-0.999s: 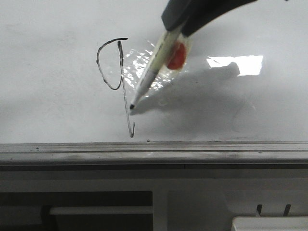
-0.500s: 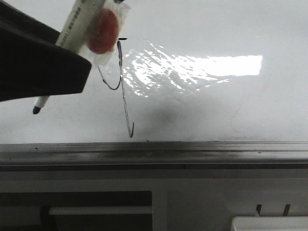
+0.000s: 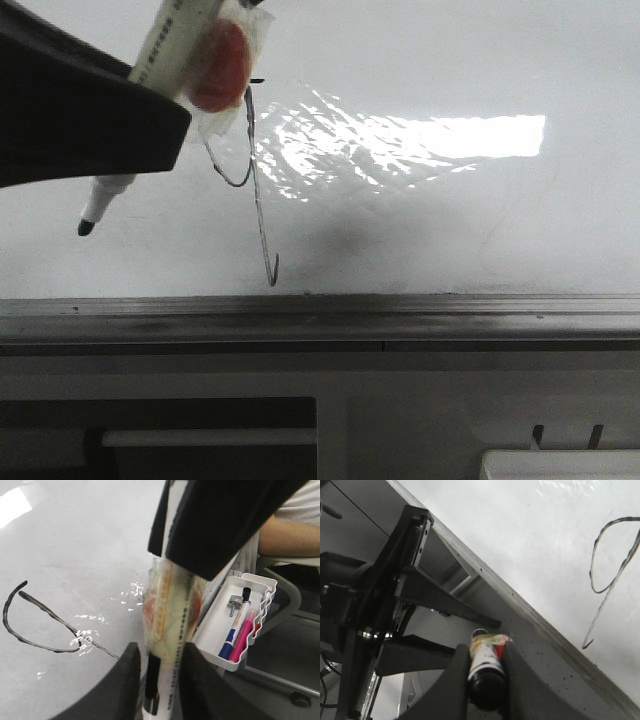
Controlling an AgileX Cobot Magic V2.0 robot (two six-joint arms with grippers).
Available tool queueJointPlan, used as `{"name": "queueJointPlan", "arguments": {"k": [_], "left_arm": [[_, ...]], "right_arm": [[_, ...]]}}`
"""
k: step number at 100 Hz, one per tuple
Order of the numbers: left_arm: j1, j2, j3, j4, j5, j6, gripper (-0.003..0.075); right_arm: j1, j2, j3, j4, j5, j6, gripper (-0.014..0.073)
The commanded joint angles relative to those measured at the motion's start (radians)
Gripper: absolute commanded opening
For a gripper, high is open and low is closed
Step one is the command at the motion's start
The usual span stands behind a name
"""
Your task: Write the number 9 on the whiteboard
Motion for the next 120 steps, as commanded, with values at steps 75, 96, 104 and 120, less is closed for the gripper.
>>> {"name": "queueJointPlan", "arguments": {"k": [75, 96, 104, 120], "left_arm": [[0.209, 0.035, -0.029, -0.677, -0.160, -0.013, -0.0020], [0.222, 0.129, -0.029, -0.767, -0.106, -0.013, -0.0020], [0.222, 0.155, -0.029, -0.768, -0.107, -0.013, -0.0020], [0.222, 0.175, -0.029, -0.768, -0.135, -0.013, -0.0020]], "right_arm": [[0.000, -0.019, -0.034, -0.019, -0.059, -0.009, 0.0472], [0.000, -0.019, -0.034, -0.019, -0.059, -0.009, 0.0472], [0.000, -0.019, -0.034, -0.019, -0.059, -0.009, 0.0473], [0.000, -0.019, -0.034, -0.019, -0.059, -0.009, 0.0472]]}}
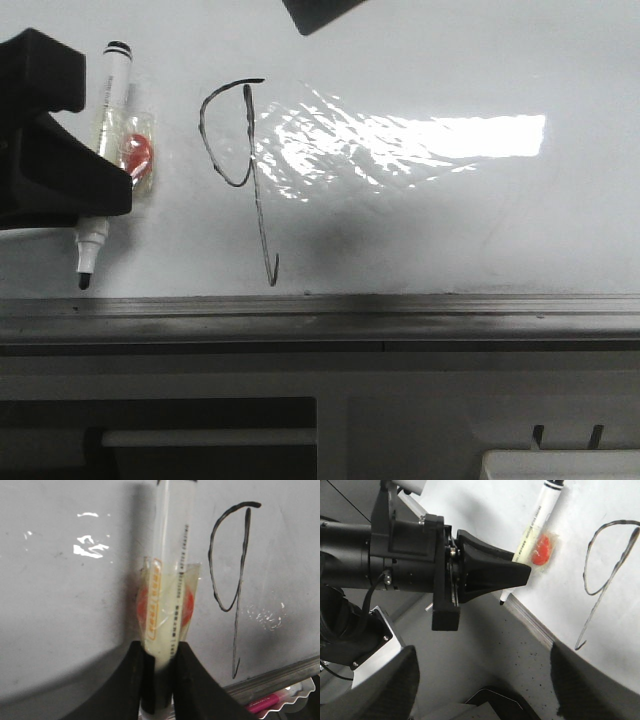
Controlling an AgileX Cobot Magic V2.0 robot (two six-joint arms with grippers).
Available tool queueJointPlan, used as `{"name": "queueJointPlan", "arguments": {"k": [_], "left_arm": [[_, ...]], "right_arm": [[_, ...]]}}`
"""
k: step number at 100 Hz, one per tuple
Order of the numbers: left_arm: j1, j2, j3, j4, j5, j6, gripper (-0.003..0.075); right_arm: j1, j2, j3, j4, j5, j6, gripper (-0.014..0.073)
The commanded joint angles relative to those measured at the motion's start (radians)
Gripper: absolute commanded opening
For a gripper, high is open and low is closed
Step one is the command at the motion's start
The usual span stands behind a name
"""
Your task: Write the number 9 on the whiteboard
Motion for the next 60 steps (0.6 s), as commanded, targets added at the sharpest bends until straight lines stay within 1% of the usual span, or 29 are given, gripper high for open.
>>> {"name": "queueJointPlan", "arguments": {"k": [1, 60], "left_arm": [[0.001, -0.005, -0.029, -0.002, -0.061, -0.009, -0.0020], [0.001, 0.000, -0.029, 0.000, -0.114, -0.009, -0.0020]], "right_arm": [[0.000, -0.019, -0.034, 0.006, -0.059, -0.009, 0.0472], [0.000, -0.019, -0.034, 0.006, -0.055, -0.009, 0.0472]]}}
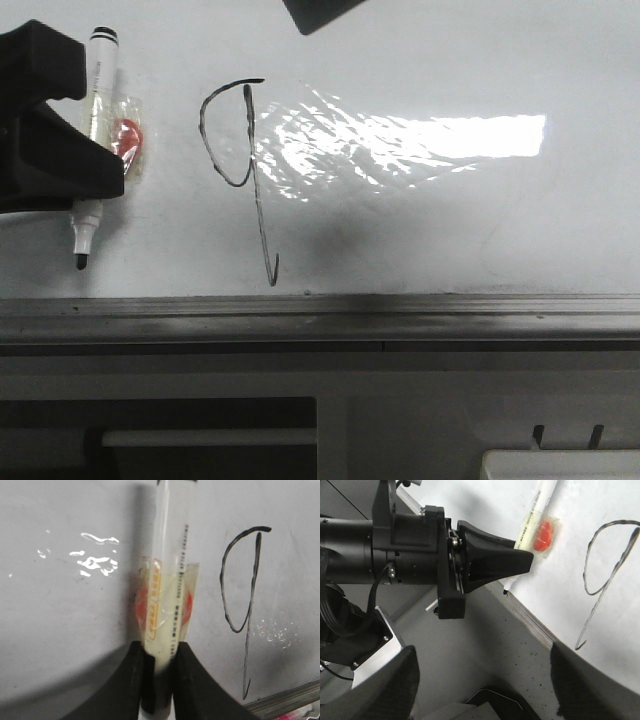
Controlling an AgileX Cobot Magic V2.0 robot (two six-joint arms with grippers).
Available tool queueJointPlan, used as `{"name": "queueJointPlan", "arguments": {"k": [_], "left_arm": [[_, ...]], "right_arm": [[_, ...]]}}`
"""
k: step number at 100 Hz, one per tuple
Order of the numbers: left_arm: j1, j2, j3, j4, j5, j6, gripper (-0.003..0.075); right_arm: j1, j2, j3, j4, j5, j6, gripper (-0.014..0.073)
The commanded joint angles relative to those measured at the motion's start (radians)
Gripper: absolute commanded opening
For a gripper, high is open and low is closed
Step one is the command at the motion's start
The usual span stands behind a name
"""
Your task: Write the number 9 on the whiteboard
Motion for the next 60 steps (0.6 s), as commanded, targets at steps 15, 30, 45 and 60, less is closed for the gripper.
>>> {"name": "queueJointPlan", "arguments": {"k": [15, 30, 45, 60], "left_arm": [[0.001, 0.013, -0.029, 0.003, -0.050, -0.007, -0.0020], [0.001, 0.021, -0.029, -0.065, -0.049, -0.007, -0.0020], [0.001, 0.021, -0.029, -0.073, -0.049, -0.007, -0.0019], [0.001, 0.021, -0.029, -0.072, -0.027, -0.007, 0.0062]], "right_arm": [[0.000, -0.019, -0.034, 0.006, -0.045, -0.007, 0.0472], [0.000, -0.019, -0.034, 0.006, -0.028, -0.007, 0.0472], [0.000, -0.019, -0.034, 0.006, -0.023, -0.007, 0.0472], [0.000, -0.019, -0.034, 0.017, -0.023, -0.007, 0.0472]]}}
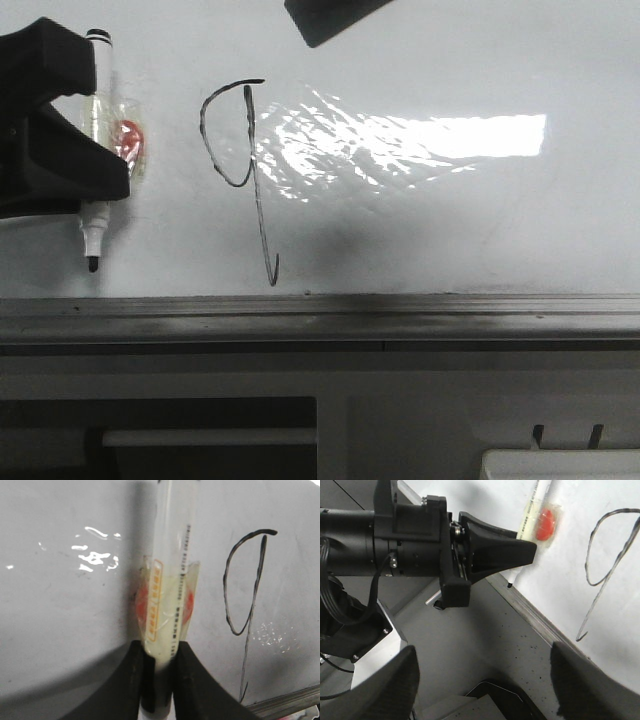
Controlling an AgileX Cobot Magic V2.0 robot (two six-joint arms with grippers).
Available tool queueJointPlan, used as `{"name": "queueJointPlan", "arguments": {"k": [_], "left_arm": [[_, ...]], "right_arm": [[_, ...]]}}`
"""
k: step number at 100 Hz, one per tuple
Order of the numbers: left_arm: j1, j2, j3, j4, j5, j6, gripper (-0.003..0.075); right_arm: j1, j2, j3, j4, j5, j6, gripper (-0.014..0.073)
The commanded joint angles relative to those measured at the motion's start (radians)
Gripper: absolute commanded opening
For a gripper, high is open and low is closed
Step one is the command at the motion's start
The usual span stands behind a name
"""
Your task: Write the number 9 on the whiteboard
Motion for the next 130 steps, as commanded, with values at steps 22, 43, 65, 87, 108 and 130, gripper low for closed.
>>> {"name": "queueJointPlan", "arguments": {"k": [22, 43, 65, 87, 108, 130], "left_arm": [[0.001, 0.002, -0.025, -0.009, -0.018, -0.007, 0.0268], [0.001, -0.010, -0.025, 0.017, -0.018, -0.007, 0.0273], [0.001, -0.086, -0.025, 0.048, -0.018, 0.000, 0.0273], [0.001, -0.219, -0.025, 0.113, -0.011, 0.002, 0.0272], [0.001, -0.374, -0.025, 0.245, 0.039, 0.002, 0.0170], [0.001, -0.558, 0.040, 0.317, 0.057, 0.002, -0.0017]], "right_arm": [[0.000, -0.019, -0.034, 0.017, -0.047, -0.008, 0.0472], [0.000, -0.019, -0.034, 0.019, -0.040, -0.008, 0.0472], [0.000, -0.019, -0.034, 0.011, -0.047, -0.008, 0.0447], [0.000, -0.046, -0.034, -0.016, -0.102, -0.008, 0.0153], [0.000, -0.115, -0.016, -0.080, -0.143, -0.008, -0.0069], [0.000, -0.262, 0.157, -0.173, -0.397, -0.008, -0.0069]]}}
